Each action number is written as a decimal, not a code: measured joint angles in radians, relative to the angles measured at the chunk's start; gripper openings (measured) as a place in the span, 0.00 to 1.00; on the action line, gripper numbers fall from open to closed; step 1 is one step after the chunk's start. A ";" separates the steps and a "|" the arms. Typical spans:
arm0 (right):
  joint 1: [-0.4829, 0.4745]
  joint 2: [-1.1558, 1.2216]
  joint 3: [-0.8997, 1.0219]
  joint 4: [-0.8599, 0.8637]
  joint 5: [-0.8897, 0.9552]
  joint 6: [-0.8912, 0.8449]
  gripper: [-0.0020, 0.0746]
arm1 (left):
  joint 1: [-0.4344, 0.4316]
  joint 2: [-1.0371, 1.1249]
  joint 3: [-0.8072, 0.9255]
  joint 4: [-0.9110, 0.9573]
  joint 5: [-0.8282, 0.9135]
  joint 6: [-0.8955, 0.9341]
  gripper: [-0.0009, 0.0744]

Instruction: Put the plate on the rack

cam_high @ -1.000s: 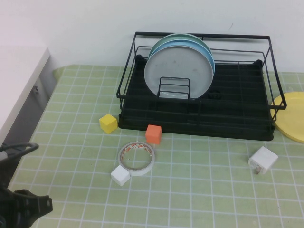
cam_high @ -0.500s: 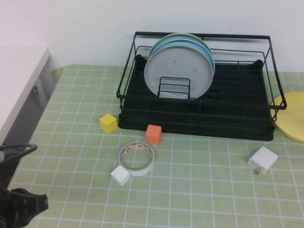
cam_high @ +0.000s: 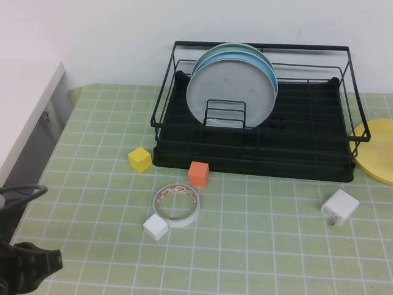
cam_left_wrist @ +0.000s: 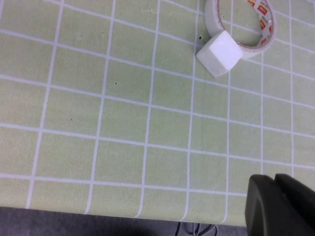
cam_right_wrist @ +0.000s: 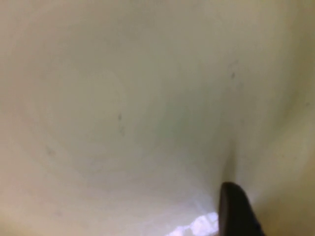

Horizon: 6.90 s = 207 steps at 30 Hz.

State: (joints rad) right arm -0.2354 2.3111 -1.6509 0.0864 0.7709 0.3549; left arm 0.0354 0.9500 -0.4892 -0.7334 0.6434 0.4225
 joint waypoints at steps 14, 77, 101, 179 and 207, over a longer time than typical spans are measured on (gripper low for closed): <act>-0.009 -0.005 -0.008 0.022 -0.048 0.092 0.08 | 0.000 0.000 0.000 -0.007 0.024 0.000 0.01; 0.845 -0.924 0.501 0.448 -0.126 -0.579 0.04 | 0.001 0.000 0.000 -0.768 0.343 0.532 0.14; 0.841 -0.925 0.230 0.428 0.179 -0.771 0.72 | 0.002 0.000 -0.052 -0.716 0.223 1.151 0.12; 0.841 -1.057 0.634 0.112 0.198 -0.453 0.03 | -0.359 1.253 -1.226 -0.960 -0.149 2.117 0.27; 0.841 -1.057 0.634 0.112 0.167 -0.425 0.03 | -0.357 1.076 -1.180 -0.992 -0.622 1.488 0.02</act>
State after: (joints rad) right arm 0.6060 1.2539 -1.0168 0.1980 0.9383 -0.0699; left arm -0.3216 2.0256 -1.6696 -1.7250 0.0210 1.9107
